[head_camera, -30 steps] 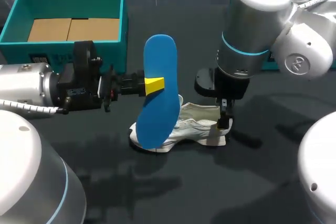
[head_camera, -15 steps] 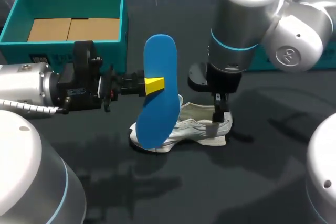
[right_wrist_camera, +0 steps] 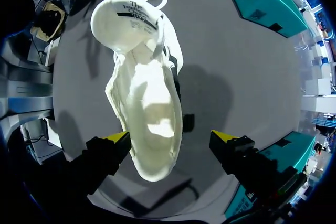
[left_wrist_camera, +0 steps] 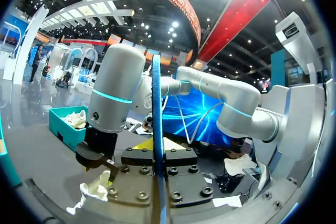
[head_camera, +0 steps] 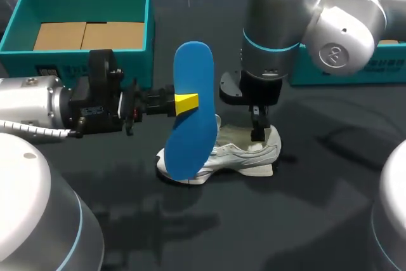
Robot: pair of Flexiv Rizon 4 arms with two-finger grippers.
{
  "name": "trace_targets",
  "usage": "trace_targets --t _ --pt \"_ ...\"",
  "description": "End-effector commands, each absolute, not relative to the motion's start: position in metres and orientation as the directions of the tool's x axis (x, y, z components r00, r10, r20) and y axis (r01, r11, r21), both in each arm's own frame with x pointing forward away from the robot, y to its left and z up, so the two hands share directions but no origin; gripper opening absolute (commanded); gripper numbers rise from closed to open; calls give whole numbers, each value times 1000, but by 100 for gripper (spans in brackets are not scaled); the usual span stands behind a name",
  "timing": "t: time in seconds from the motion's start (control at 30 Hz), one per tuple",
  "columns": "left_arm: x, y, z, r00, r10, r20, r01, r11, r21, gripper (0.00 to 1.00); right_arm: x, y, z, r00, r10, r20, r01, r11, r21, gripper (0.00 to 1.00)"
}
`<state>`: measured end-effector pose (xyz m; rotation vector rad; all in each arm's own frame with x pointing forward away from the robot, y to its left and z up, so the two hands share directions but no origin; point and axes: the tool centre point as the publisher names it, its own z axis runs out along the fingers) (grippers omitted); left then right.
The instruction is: Take the shoe out of the shoebox, open the shoe tongue, remove and reinsert the insole, then place the shoe into the shoebox
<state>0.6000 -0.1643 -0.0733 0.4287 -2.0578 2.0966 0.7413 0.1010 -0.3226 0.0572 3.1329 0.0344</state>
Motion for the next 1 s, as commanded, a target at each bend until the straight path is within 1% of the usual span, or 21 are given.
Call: trace_targets --t 0.03,0.43,0.6,1.0 --pt "599 -166 -75 -944 -79 321 -319 -34 -947 0 743 106 -325 -999 38 -7 38 999 13 100" --pt "599 -166 -75 -944 -79 321 -319 -34 -947 0 743 106 -326 -999 40 -8 40 999 14 100" --pt "599 -166 -75 -944 -79 321 -319 -34 -947 0 746 109 -328 -999 49 -16 49 999 -17 100" --pt "599 -166 -75 -944 -79 321 -319 -34 -947 0 770 118 -325 -1000 -2 -15 -2 998 -58 100"
